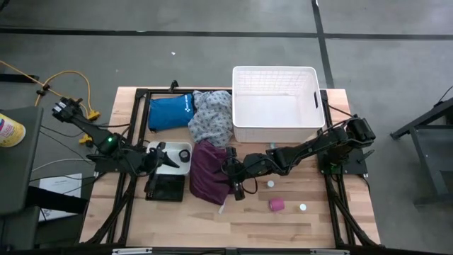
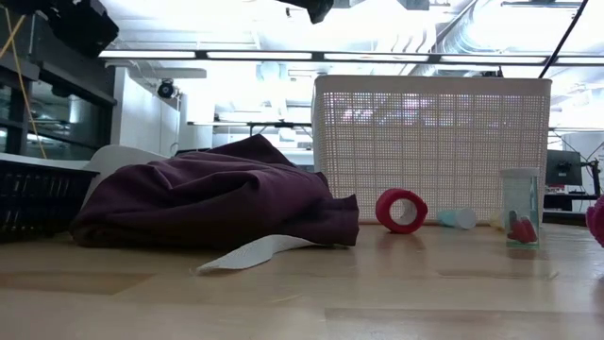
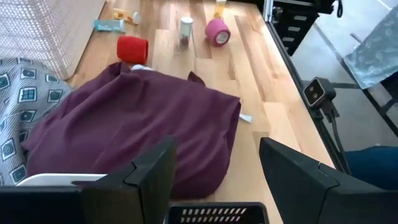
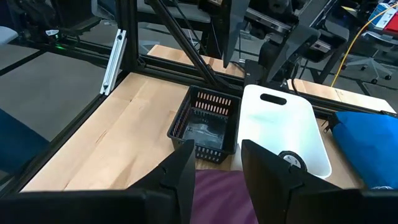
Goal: Pick & place medical supplies in basket/bin
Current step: Put the red bandage into the white bin
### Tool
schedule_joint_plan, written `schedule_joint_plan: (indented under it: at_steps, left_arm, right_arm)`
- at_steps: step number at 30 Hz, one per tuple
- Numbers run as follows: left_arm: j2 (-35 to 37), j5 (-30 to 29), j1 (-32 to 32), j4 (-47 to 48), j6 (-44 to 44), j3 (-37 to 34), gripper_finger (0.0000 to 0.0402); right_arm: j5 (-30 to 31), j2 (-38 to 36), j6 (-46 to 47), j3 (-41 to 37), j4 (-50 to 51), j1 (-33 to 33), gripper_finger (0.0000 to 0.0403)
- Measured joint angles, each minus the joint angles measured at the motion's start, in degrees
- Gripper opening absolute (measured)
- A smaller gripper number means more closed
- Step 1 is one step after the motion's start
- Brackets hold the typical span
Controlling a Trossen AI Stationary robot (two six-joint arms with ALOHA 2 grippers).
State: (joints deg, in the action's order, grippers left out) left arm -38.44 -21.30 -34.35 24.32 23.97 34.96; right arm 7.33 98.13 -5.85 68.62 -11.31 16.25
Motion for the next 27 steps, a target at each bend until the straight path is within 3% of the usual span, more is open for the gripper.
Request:
schedule_joint_plan:
  at_steps: [27]
  left_arm:
    - [0.0, 0.4, -0.1, -0.4, 0.3, 0.0, 0.0223]
  right_arm:
    - [0.0, 0.0, 0.0, 0.0, 0.0, 0.0, 0.0119]
